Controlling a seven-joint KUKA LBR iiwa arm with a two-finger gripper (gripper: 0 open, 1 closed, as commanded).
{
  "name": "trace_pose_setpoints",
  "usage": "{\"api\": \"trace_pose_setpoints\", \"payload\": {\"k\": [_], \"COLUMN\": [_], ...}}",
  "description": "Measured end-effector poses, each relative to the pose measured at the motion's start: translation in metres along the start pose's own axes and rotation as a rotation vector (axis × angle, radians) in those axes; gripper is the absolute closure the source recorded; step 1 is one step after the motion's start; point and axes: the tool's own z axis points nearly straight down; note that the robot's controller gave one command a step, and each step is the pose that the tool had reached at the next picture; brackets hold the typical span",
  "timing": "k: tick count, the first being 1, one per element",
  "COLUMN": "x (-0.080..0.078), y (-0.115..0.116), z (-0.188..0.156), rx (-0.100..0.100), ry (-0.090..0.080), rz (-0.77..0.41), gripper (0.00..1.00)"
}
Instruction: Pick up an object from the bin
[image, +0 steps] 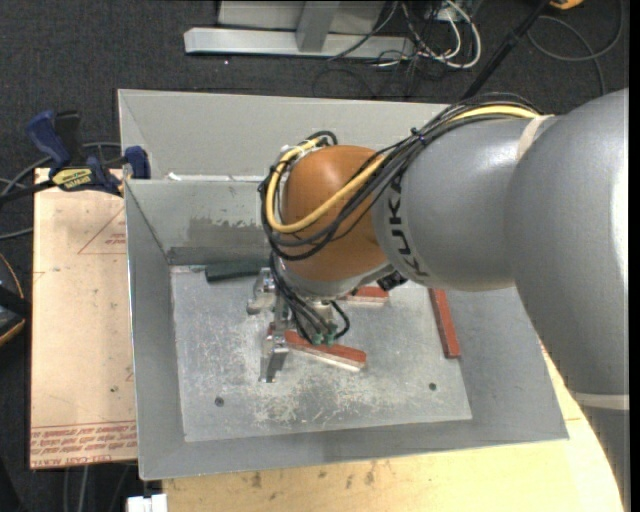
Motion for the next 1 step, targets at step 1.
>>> {"api": "trace_pose_setpoints", "payload": {"k": [1], "x": [-0.0058], "y": [-0.0239], "z": [0.0422], "rx": [0.003], "ry": [-0.001], "rz": [0.158], "gripper": [0.00]}}
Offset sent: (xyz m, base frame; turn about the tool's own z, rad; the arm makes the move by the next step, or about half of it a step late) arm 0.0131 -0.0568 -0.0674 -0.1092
